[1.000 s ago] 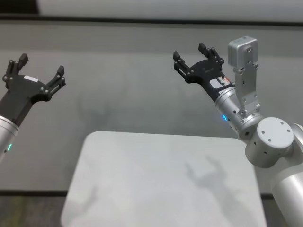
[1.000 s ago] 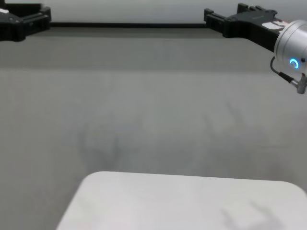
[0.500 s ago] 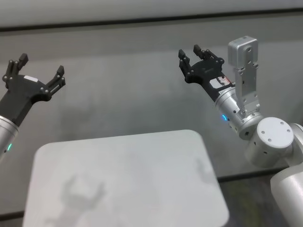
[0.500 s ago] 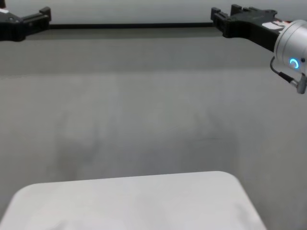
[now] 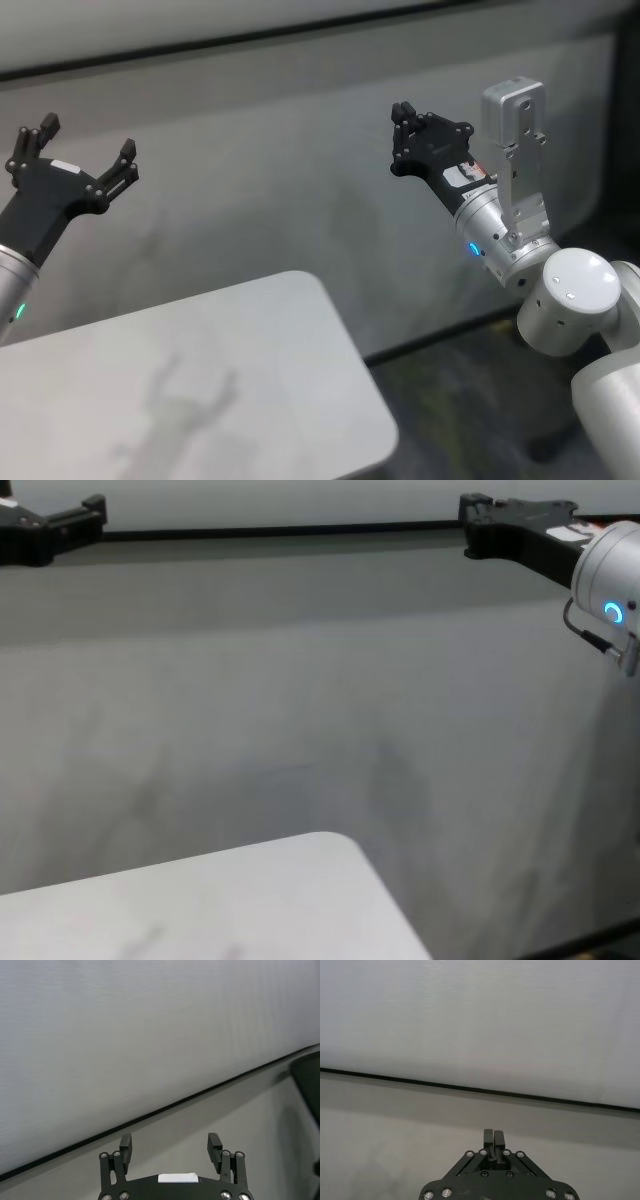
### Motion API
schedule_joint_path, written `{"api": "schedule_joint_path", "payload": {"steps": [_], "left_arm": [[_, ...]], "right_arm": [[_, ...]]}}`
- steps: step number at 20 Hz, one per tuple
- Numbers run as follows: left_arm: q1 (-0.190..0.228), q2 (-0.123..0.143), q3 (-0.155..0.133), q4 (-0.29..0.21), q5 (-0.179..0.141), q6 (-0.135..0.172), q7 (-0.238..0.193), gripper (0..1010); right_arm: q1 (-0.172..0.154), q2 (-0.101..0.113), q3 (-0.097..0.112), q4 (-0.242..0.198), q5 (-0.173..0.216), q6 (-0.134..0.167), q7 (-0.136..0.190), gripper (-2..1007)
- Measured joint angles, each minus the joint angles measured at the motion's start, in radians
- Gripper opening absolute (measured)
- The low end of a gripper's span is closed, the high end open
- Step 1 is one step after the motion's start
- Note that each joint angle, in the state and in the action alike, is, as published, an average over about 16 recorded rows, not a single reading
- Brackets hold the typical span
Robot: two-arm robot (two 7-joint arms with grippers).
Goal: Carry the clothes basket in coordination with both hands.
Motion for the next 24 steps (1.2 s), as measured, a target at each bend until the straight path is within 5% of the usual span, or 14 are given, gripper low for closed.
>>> {"api": "schedule_joint_path", "payload": {"steps": [8,24], "left_arm": [[0.0,0.0,0.0,0.0,0.0,0.0,0.0,1000],[0.0,0.0,0.0,0.0,0.0,0.0,0.0,1000]], "right_arm": [[0.0,0.0,0.0,0.0,0.0,0.0,0.0,4],[0.0,0.0,0.0,0.0,0.0,0.0,0.0,2]]}}
